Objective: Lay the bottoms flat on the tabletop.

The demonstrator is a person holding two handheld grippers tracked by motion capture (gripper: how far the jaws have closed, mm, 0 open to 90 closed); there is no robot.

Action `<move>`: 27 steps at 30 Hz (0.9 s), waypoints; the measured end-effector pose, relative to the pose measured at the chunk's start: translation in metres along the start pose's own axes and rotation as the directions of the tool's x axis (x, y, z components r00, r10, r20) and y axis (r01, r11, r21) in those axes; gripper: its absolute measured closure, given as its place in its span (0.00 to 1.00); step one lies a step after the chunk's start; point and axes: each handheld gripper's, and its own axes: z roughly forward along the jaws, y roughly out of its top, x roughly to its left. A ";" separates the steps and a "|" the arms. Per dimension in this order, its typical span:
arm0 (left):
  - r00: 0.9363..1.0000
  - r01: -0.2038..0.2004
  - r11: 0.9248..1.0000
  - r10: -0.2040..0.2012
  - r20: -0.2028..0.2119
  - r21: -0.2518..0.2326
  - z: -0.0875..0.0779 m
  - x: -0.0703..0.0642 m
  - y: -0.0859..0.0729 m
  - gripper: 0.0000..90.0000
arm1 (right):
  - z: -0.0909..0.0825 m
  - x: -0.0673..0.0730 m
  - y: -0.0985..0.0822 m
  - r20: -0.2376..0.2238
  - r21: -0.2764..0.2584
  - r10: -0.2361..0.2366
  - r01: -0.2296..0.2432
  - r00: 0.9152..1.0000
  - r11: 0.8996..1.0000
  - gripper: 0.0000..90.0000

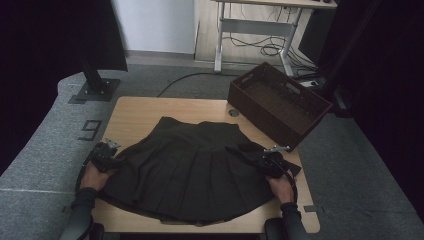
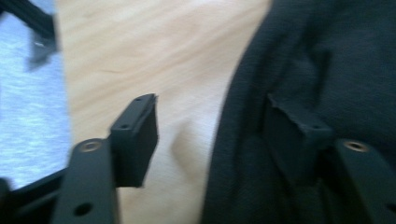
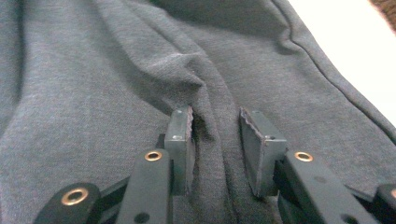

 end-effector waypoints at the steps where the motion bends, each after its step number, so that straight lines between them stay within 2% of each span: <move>1: 1.000 0.004 1.000 -0.004 0.015 0.003 -0.002 -0.003 -0.001 0.43 | -0.001 0.002 -0.001 -0.007 -0.002 -0.007 0.007 1.000 1.000 0.73; 3: 0.998 0.017 1.000 -0.018 0.060 0.018 -0.006 -0.010 -0.002 0.43 | -0.004 0.009 -0.005 -0.022 0.000 -0.020 0.020 1.000 1.000 0.73; 6: 0.992 -0.015 1.000 0.012 0.127 0.022 -0.014 -0.028 -0.006 0.43 | -0.008 0.023 -0.010 -0.047 0.000 -0.047 0.047 0.998 0.999 0.72; 8: 0.987 -0.038 0.999 0.034 0.157 0.024 -0.019 -0.040 -0.007 0.45 | -0.010 0.032 -0.014 -0.062 -0.004 -0.069 0.069 0.996 0.998 0.72; 9: 0.985 -0.053 0.998 0.048 0.165 0.027 -0.020 -0.043 -0.007 0.45 | -0.011 0.036 -0.015 -0.068 -0.006 -0.079 0.079 0.995 0.997 0.71; 10: 0.985 -0.082 0.996 0.076 0.154 0.035 -0.023 -0.048 -0.006 0.44 | -0.012 0.038 -0.016 -0.072 -0.005 -0.085 0.085 0.994 0.996 0.71; 12: 0.986 -0.126 0.991 0.121 0.112 0.041 -0.030 -0.052 -0.003 0.37 | -0.014 0.040 -0.016 -0.078 0.015 -0.089 0.090 0.993 0.996 0.64; 13: 0.987 -0.124 0.992 0.120 0.111 0.024 -0.034 -0.053 -0.001 0.35 | -0.015 0.041 -0.015 -0.077 0.016 -0.096 0.098 0.992 0.995 0.61; 15: 0.987 -0.077 0.996 0.082 0.141 -0.041 -0.050 -0.054 0.005 0.36 | -0.021 0.044 -0.012 -0.084 -0.007 -0.095 0.094 0.992 0.996 0.58; 17: 0.982 -0.052 0.995 0.066 0.179 -0.083 -0.062 -0.057 0.011 0.40 | -0.027 0.051 -0.007 -0.092 -0.036 -0.108 0.106 0.990 0.994 0.57; 18: 0.976 -0.044 0.994 0.063 0.208 -0.096 -0.066 -0.060 0.014 0.40 | -0.029 0.053 -0.005 -0.097 -0.045 -0.114 0.110 0.989 0.993 0.56; 19: 0.967 -0.038 0.994 0.062 0.246 -0.101 -0.069 -0.064 0.015 0.41 | -0.031 0.056 -0.003 -0.107 -0.057 -0.116 0.110 0.987 0.992 0.56; 22: 0.938 -0.015 0.997 0.040 0.343 -0.075 -0.068 -0.079 0.013 0.45 | -0.031 0.065 -0.002 -0.136 -0.075 -0.117 0.107 0.984 0.991 0.54; 23: 0.935 -0.017 0.998 0.037 0.354 -0.058 -0.066 -0.082 0.012 0.47 | -0.029 0.067 -0.004 -0.146 -0.078 -0.112 0.102 0.983 0.992 0.54; 24: 0.937 -0.027 0.999 0.036 0.346 -0.029 -0.063 -0.088 0.009 0.47 | -0.027 0.069 -0.005 -0.152 -0.076 -0.111 0.101 0.982 0.992 0.54; 26: 0.963 -0.060 0.997 0.047 0.264 0.042 -0.056 -0.094 0.003 0.58 | -0.022 0.070 -0.011 -0.155 -0.069 -0.106 0.097 0.982 0.993 0.53; 27: 0.968 -0.063 0.996 0.045 0.245 0.065 -0.053 -0.093 0.001 0.68 | -0.020 0.070 -0.013 -0.155 -0.062 -0.102 0.093 0.983 0.994 0.53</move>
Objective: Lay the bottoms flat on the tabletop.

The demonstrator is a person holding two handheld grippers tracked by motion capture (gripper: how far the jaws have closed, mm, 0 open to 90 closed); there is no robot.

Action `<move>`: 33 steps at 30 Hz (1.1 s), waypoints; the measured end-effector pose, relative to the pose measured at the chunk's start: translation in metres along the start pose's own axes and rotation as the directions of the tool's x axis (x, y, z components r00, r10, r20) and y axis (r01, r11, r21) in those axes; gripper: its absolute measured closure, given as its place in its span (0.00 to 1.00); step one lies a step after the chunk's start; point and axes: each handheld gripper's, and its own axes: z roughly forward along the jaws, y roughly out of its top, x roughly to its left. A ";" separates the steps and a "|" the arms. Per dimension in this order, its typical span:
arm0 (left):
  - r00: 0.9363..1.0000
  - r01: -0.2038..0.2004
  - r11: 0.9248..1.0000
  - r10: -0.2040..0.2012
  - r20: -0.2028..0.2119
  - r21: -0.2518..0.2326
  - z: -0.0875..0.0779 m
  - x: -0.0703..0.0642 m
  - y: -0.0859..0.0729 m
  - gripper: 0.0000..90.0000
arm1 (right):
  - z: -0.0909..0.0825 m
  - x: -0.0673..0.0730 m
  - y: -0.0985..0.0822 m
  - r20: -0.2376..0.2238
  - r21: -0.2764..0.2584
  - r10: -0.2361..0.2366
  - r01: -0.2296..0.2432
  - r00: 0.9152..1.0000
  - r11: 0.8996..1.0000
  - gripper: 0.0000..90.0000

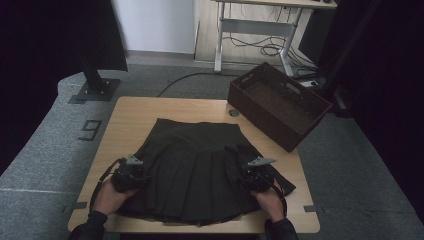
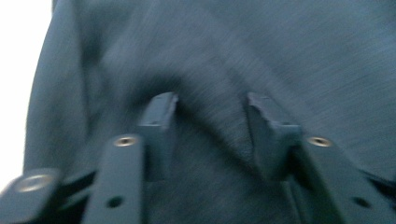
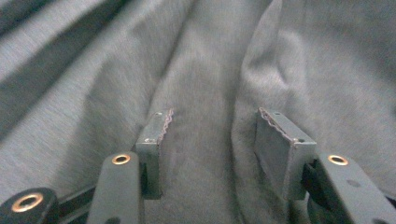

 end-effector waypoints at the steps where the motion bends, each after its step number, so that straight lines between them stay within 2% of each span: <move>1: 1.000 0.004 1.000 -0.004 -0.010 0.010 0.000 0.004 -0.002 0.81 | 0.002 0.000 -0.002 0.001 0.006 0.002 -0.002 1.000 1.000 0.53; 2: 1.000 0.006 1.000 -0.006 -0.022 0.010 -0.001 0.006 -0.002 0.91 | 0.003 0.000 -0.005 0.004 0.014 0.002 -0.002 1.000 1.000 0.53; 3: 0.999 0.009 1.000 -0.009 -0.049 -0.001 -0.007 0.012 0.000 0.98 | 0.004 0.000 -0.005 0.003 0.015 0.001 -0.001 1.000 1.000 0.53; 5: 0.998 0.030 0.998 -0.033 -0.062 -0.046 -0.026 0.025 0.006 0.98 | 0.004 -0.001 -0.006 0.007 0.018 -0.003 0.003 1.000 1.000 0.53; 7: 0.995 0.023 0.995 -0.032 -0.095 -0.100 -0.054 0.036 0.015 0.98 | 0.006 -0.001 -0.006 0.013 0.020 -0.005 0.005 1.000 1.000 0.53; 8: 0.995 0.022 0.993 -0.034 -0.098 -0.118 -0.063 0.038 0.018 0.98 | 0.007 -0.001 -0.007 0.011 0.020 -0.003 0.002 1.000 1.000 0.53; 10: 0.997 0.010 0.992 -0.020 -0.077 -0.127 -0.076 0.041 0.025 0.95 | 0.008 -0.002 -0.007 0.010 0.016 -0.003 0.003 1.000 1.000 0.53; 11: 0.999 0.000 0.993 -0.005 -0.039 -0.119 -0.078 0.040 0.027 0.93 | 0.008 -0.002 -0.007 0.010 0.016 -0.005 0.005 1.000 1.000 0.53; 12: 1.000 -0.005 0.994 0.003 -0.015 -0.110 -0.077 0.038 0.028 0.90 | 0.008 -0.002 -0.007 0.010 0.016 -0.006 0.005 1.000 1.000 0.53; 13: 0.999 -0.012 0.996 0.015 0.028 -0.084 -0.070 0.033 0.027 0.88 | 0.008 -0.002 -0.007 0.009 0.015 -0.005 0.005 1.000 1.000 0.53; 14: 0.998 -0.022 0.998 0.025 0.052 -0.062 -0.064 0.029 0.026 0.85 | 0.008 -0.002 -0.007 0.008 0.014 -0.004 0.004 1.000 1.000 0.53; 15: 0.996 -0.045 0.999 0.047 0.073 -0.028 -0.052 0.022 0.023 0.82 | 0.008 -0.002 -0.007 0.007 0.012 -0.005 0.005 1.000 1.000 0.53; 17: 0.992 -0.064 0.998 0.063 0.110 0.008 -0.033 0.011 0.016 0.75 | 0.008 -0.003 -0.007 0.003 0.012 -0.004 0.004 1.000 1.000 0.53; 18: 0.991 -0.069 0.998 0.067 0.112 0.015 -0.027 0.008 0.014 0.69 | 0.008 -0.003 -0.007 0.002 0.011 -0.004 0.004 1.000 1.000 0.52; 20: 0.993 -0.066 0.998 0.067 0.092 -0.015 -0.027 0.006 0.013 0.62 | 0.007 -0.003 -0.007 -0.001 0.014 -0.006 0.006 1.000 1.000 0.51; 22: 0.993 -0.044 0.996 0.053 0.102 -0.081 -0.036 0.009 0.016 0.53 | 0.005 -0.002 -0.006 -0.009 0.007 -0.008 0.008 1.000 1.000 0.49; 24: 0.996 -0.019 0.990 0.031 0.085 -0.138 -0.048 0.013 0.019 0.51 | 0.002 -0.002 -0.005 -0.008 -0.006 -0.004 0.004 1.000 1.000 0.47; 27: 0.999 -0.022 0.986 0.028 0.038 -0.165 -0.054 0.018 0.021 0.55 | -0.005 -0.001 -0.001 -0.012 -0.033 0.000 0.000 1.000 0.999 0.50; 29: 0.998 -0.011 0.987 0.020 0.057 -0.162 -0.052 0.016 0.019 0.58 | -0.009 0.003 0.003 -0.031 -0.043 -0.005 0.004 1.000 0.999 0.55; 31: 0.996 -0.025 0.985 0.040 0.080 -0.170 -0.048 0.010 0.018 0.58 | -0.011 0.008 0.006 -0.050 -0.050 -0.013 0.010 0.999 0.999 0.61; 33: 0.996 -0.048 0.986 0.060 0.071 -0.163 -0.043 0.003 0.018 0.58 | -0.012 0.012 0.009 -0.067 -0.056 -0.016 0.013 0.998 0.998 0.64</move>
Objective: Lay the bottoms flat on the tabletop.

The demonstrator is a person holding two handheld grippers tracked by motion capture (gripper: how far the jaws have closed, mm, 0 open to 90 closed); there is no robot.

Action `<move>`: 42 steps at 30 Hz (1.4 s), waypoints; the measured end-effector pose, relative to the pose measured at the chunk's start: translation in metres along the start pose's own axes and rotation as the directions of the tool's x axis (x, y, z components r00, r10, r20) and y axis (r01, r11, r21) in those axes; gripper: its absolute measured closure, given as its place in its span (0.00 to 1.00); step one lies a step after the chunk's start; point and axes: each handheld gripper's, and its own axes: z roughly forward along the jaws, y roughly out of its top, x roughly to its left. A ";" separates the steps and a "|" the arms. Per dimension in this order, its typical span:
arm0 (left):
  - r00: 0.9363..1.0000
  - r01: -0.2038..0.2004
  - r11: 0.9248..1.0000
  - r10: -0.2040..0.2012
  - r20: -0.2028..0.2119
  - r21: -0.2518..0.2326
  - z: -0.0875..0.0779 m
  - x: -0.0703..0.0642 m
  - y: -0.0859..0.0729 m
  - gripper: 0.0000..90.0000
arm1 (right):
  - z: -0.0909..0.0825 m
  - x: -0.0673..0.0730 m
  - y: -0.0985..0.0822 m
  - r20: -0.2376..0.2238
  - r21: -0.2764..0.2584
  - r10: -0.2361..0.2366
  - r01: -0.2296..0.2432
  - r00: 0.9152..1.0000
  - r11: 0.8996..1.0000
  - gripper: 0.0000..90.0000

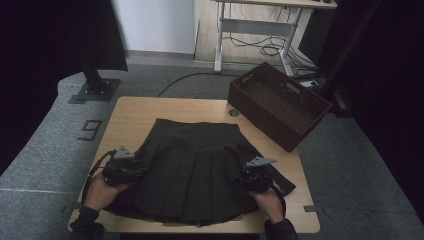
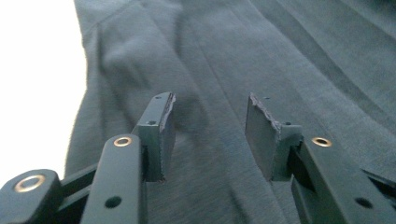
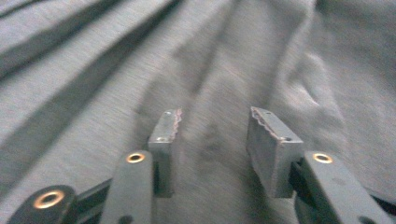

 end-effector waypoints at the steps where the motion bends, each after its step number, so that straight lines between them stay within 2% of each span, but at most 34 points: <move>1: 1.000 -0.004 1.000 0.005 -0.017 0.009 0.004 -0.001 0.000 0.58 | 0.000 0.003 0.003 -0.012 -0.003 -0.006 0.006 1.000 1.000 0.64; 4: 0.996 0.002 0.998 0.004 -0.094 0.063 0.020 0.002 -0.003 0.66 | 0.002 0.008 0.006 -0.033 -0.007 -0.017 0.017 0.999 1.000 0.64; 6: 0.984 0.000 0.993 0.020 -0.179 0.115 0.031 0.010 -0.008 0.77 | 0.004 0.009 0.006 -0.038 -0.002 -0.017 0.017 0.999 1.000 0.64; 7: 0.978 0.008 0.991 0.019 -0.206 0.133 0.035 0.016 -0.011 0.83 | 0.005 0.009 0.005 -0.036 0.001 -0.014 0.014 0.999 1.000 0.64; 10: 0.961 0.051 0.988 -0.009 -0.277 0.143 0.043 0.034 -0.020 0.92 | 0.009 0.005 0.000 -0.027 0.017 0.002 -0.002 1.000 1.000 0.64; 12: 0.966 0.079 0.988 -0.043 -0.256 0.134 0.044 0.041 -0.024 0.92 | 0.010 0.001 -0.003 -0.020 0.024 0.006 -0.005 1.000 1.000 0.64; 13: 0.963 0.075 0.989 -0.039 -0.267 0.128 0.043 0.040 -0.025 0.92 | 0.011 0.000 -0.004 -0.018 0.030 0.012 -0.012 1.000 0.999 0.64; 15: 0.975 0.077 0.992 -0.054 -0.216 0.101 0.039 0.037 -0.022 0.89 | 0.011 -0.003 -0.006 -0.015 0.031 0.020 -0.019 1.000 0.999 0.63; 17: 0.992 0.070 0.998 -0.069 -0.106 0.003 0.027 0.030 -0.017 0.81 | 0.011 -0.004 -0.006 -0.012 0.034 0.025 -0.024 1.000 0.999 0.63; 18: 0.995 0.066 0.998 -0.067 -0.078 -0.023 0.022 0.028 -0.014 0.74 | 0.010 -0.004 -0.005 -0.010 0.029 0.022 -0.022 1.000 0.999 0.62; 19: 0.995 0.064 0.997 -0.066 -0.077 -0.034 0.018 0.026 -0.011 0.66 | 0.009 -0.003 -0.004 -0.010 0.028 0.020 -0.019 1.000 0.999 0.62; 22: 0.990 0.034 0.999 -0.036 -0.136 -0.022 0.013 0.023 -0.006 0.62 | 0.007 -0.002 -0.002 -0.015 0.017 0.014 -0.014 1.000 1.000 0.62; 25: 0.980 0.043 0.997 -0.031 -0.198 0.061 0.023 0.029 -0.011 0.65 | 0.007 0.001 -0.001 -0.024 0.017 0.013 -0.012 1.000 1.000 0.62; 26: 0.979 0.058 0.993 -0.038 -0.199 0.099 0.030 0.032 -0.017 0.70 | 0.008 0.001 -0.002 -0.026 0.021 0.014 -0.013 1.000 1.000 0.62; 28: 0.985 0.088 0.988 -0.068 -0.157 0.125 0.036 0.033 -0.025 0.81 | 0.010 0.001 -0.003 -0.027 0.026 0.014 -0.013 1.000 1.000 0.62; 30: 0.990 0.090 0.989 -0.075 -0.122 0.119 0.039 0.028 -0.029 0.91 | 0.011 0.000 -0.004 -0.027 0.029 0.018 -0.017 0.999 0.999 0.63; 33: 0.997 0.042 0.993 -0.034 -0.075 0.115 0.041 0.013 -0.030 0.93 | 0.011 -0.001 -0.004 -0.028 0.031 0.020 -0.019 0.999 0.999 0.63; 36: 0.999 0.014 0.990 -0.008 -0.042 0.139 0.049 0.006 -0.032 0.89 | 0.012 0.000 -0.005 -0.030 0.036 0.022 -0.021 0.999 0.999 0.63; 37: 0.999 0.011 0.990 -0.006 -0.036 0.142 0.050 0.005 -0.032 0.86 | 0.013 -0.001 -0.006 -0.031 0.037 0.020 -0.018 0.999 0.999 0.63; 38: 1.000 0.024 0.991 -0.022 -0.017 0.135 0.048 0.007 -0.031 0.84 | 0.013 -0.001 -0.006 -0.032 0.040 0.019 -0.018 0.999 0.999 0.63; 40: 0.998 0.062 0.996 -0.064 0.027 0.060 0.039 0.012 -0.026 0.70 | 0.012 -0.001 -0.006 -0.030 0.041 0.019 -0.018 0.999 0.999 0.62; 42: 0.996 0.085 0.996 -0.085 0.028 -0.007 0.026 0.018 -0.020 0.55 | 0.008 -0.001 -0.004 -0.030 0.033 0.023 -0.022 0.999 0.999 0.59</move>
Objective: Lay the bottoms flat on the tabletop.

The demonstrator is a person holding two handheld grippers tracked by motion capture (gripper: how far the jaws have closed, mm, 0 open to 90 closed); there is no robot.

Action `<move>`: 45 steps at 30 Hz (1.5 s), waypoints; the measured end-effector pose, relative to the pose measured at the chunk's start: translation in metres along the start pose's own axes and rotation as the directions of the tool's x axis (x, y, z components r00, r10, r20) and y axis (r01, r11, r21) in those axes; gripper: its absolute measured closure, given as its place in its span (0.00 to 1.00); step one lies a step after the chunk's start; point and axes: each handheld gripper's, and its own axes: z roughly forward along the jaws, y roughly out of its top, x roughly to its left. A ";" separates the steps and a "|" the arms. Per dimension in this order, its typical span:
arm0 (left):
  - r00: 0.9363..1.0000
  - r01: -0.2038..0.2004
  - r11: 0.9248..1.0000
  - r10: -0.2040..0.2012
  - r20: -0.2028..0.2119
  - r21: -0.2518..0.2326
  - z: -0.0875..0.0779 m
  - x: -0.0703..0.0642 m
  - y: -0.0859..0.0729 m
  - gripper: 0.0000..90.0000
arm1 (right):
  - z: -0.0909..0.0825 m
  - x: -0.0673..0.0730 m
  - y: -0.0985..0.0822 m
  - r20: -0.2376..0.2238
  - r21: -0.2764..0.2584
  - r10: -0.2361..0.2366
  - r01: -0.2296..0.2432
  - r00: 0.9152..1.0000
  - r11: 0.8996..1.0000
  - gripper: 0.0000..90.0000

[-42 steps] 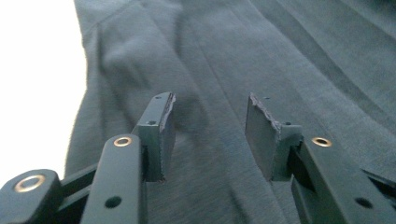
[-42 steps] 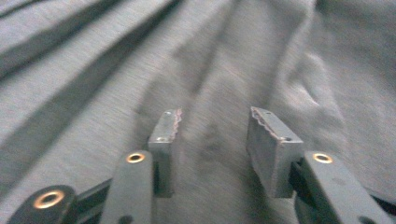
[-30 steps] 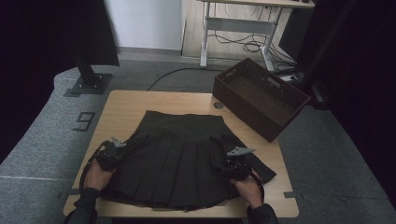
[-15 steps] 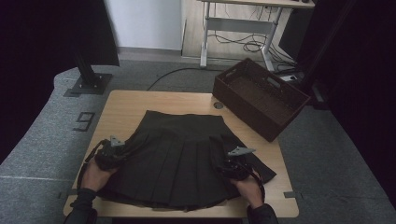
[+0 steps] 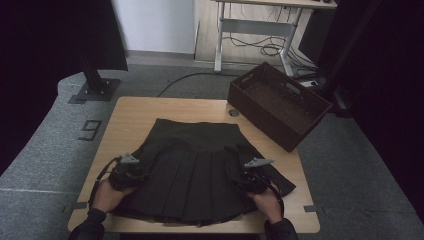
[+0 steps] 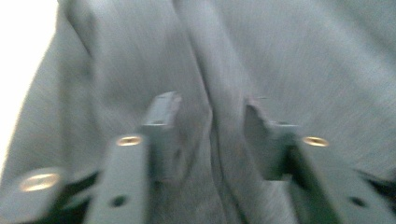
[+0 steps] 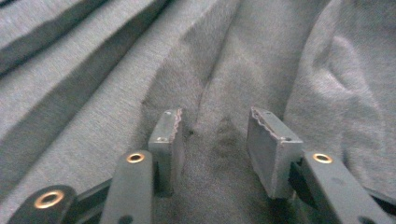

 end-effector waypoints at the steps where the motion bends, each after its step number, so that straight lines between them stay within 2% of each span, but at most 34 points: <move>1: 1.000 0.001 1.000 -0.001 -0.014 -0.015 -0.005 0.003 0.003 0.50 | -0.002 0.000 0.001 0.002 -0.003 -0.002 0.002 1.000 1.000 0.57; 3: 0.998 0.000 1.000 -0.002 -0.063 -0.025 -0.009 0.012 0.007 0.38 | -0.005 0.002 0.003 -0.005 -0.013 0.003 -0.003 1.000 1.000 0.51; 5: 0.994 0.007 1.000 -0.009 -0.111 -0.024 -0.008 0.025 0.005 0.33 | -0.005 0.005 0.006 -0.018 -0.013 0.010 -0.010 1.000 1.000 0.44; 6: 0.991 0.023 0.999 -0.026 -0.133 -0.023 -0.007 0.032 0.003 0.30 | -0.004 0.008 0.006 -0.026 -0.015 0.008 -0.009 1.000 1.000 0.41; 9: 0.985 0.087 0.996 -0.088 -0.151 -0.011 0.002 0.053 -0.009 0.28 | 0.002 0.017 0.006 -0.051 -0.006 0.001 -0.002 0.999 1.000 0.32; 10: 0.983 0.095 0.995 -0.093 -0.157 0.006 0.006 0.056 -0.014 0.28 | 0.006 0.019 0.005 -0.046 0.005 -0.005 0.005 0.999 1.000 0.31; 12: 0.983 0.079 0.996 -0.070 -0.167 0.048 0.016 0.057 -0.021 0.28 | 0.015 0.023 0.002 -0.007 0.038 -0.026 0.026 1.000 0.999 0.31; 13: 0.984 0.061 0.995 -0.048 -0.172 0.074 0.020 0.056 -0.024 0.28 | 0.019 0.025 0.000 0.012 0.058 -0.033 0.032 0.999 0.998 0.32; 14: 0.984 0.047 0.997 -0.035 -0.174 0.069 0.023 0.053 -0.027 0.28 | 0.023 0.026 -0.001 0.034 0.078 -0.048 0.045 0.998 0.996 0.34; 15: 0.985 0.057 0.997 -0.047 -0.169 0.057 0.023 0.052 -0.028 0.29 | 0.026 0.027 -0.003 0.064 0.099 -0.070 0.064 0.995 0.993 0.36; 16: 0.983 0.073 0.996 -0.063 -0.173 0.054 0.023 0.050 -0.029 0.32 | 0.026 0.027 -0.004 0.095 0.096 -0.093 0.084 0.991 0.992 0.36; 19: 0.983 0.068 0.996 -0.056 -0.174 0.064 0.021 0.041 -0.029 0.36 | 0.025 0.021 -0.003 0.110 0.094 -0.082 0.071 0.991 0.993 0.38; 22: 0.990 0.063 0.994 -0.051 -0.131 0.090 0.021 0.030 -0.032 0.35 | 0.024 0.010 -0.004 0.124 0.083 -0.061 0.050 0.990 0.995 0.38; 24: 0.992 0.065 0.993 -0.055 -0.110 0.097 0.020 0.023 -0.034 0.35 | 0.023 0.003 -0.003 0.135 0.084 -0.051 0.040 0.989 0.996 0.37; 27: 0.994 0.055 0.993 -0.045 -0.100 0.100 0.019 0.012 -0.036 0.34 | 0.021 -0.012 -0.002 0.156 0.079 -0.030 0.018 0.987 0.997 0.37; 33: 0.996 0.037 0.994 -0.029 -0.083 0.103 0.019 -0.021 -0.040 0.34 | 0.019 -0.036 0.001 0.193 0.063 0.014 -0.027 0.981 0.998 0.37; 34: 0.997 0.030 0.995 -0.022 -0.076 0.100 0.020 -0.031 -0.041 0.34 | 0.019 -0.039 0.001 0.200 0.060 0.019 -0.032 0.980 0.998 0.37; 38: 0.999 -0.011 0.995 0.015 -0.036 0.095 0.023 -0.054 -0.041 0.34 | 0.016 -0.056 -0.001 0.239 0.039 0.067 -0.079 0.969 0.996 0.36; 40: 0.999 -0.032 0.995 0.033 -0.009 0.095 0.022 -0.058 -0.038 0.33 | 0.014 -0.060 -0.002 0.247 0.027 0.079 -0.088 0.966 0.996 0.36; 42: 0.999 -0.044 0.997 0.045 -0.013 0.070 0.018 -0.054 -0.035 0.30 | 0.014 -0.061 -0.004 0.244 0.019 0.080 -0.087 0.966 0.996 0.36; 45: 1.000 -0.014 1.000 0.014 -0.013 0.001 0.002 -0.039 -0.025 0.30 | 0.014 -0.061 -0.005 0.242 0.009 0.080 -0.085 0.967 0.996 0.36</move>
